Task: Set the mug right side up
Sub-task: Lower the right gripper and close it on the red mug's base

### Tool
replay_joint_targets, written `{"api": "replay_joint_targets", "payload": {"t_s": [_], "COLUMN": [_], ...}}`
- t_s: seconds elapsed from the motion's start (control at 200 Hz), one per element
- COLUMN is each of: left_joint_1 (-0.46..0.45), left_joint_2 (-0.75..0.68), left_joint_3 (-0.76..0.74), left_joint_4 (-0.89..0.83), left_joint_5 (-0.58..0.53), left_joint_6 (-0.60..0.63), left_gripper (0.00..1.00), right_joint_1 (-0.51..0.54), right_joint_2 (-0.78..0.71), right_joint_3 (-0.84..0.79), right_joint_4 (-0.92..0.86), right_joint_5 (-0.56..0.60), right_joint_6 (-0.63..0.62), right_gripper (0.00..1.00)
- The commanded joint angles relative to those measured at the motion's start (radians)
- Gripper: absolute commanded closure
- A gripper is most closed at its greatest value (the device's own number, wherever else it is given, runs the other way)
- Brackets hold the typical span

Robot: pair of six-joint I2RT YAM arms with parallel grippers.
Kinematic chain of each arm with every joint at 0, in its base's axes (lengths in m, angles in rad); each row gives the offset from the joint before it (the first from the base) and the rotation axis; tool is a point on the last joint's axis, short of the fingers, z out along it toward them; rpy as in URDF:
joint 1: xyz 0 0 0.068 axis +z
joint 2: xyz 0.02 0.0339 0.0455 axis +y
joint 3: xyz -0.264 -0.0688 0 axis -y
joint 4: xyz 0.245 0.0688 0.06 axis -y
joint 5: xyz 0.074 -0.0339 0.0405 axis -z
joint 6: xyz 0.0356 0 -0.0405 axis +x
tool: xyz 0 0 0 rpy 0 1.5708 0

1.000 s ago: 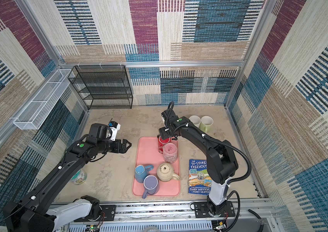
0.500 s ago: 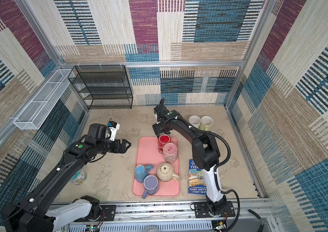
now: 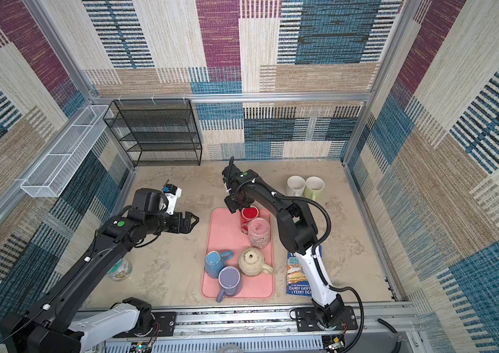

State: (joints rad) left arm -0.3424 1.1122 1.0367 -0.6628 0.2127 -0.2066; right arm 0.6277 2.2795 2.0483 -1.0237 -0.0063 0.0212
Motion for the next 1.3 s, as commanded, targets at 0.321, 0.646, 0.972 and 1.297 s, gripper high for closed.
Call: {"api": "replay_joint_targets", "payload": {"t_s": [0.321, 0.646, 0.972, 1.297], "left_joint_1": [0.0, 0.0, 0.001, -0.037], "left_joint_2": [-0.009, -0.009, 0.015, 0.165], "left_joint_3": [-0.001, 0.0, 0.005, 0.11], "left_joint_4": [-0.006, -0.009, -0.011, -0.053], "left_joint_5": [-0.013, -0.029, -0.036, -0.019], "left_joint_6": [0.03, 0.035, 0.041, 0.041], "left_gripper": [0.07, 0.07, 0.08, 0.16], "right_joint_1": [0.074, 0.124, 0.123, 0.051], "right_joint_2": [-0.014, -0.087, -0.259, -0.536], "right_joint_3": [-0.02, -0.1, -0.172, -0.441], "right_joint_4": [-0.033, 0.009, 0.104, 0.201], "right_joint_5": [-0.014, -0.064, -0.041, 0.035], "right_joint_6": [-0.002, 0.011, 0.058, 0.092], "right_gripper": [0.34, 0.35, 0.33, 0.25]}}
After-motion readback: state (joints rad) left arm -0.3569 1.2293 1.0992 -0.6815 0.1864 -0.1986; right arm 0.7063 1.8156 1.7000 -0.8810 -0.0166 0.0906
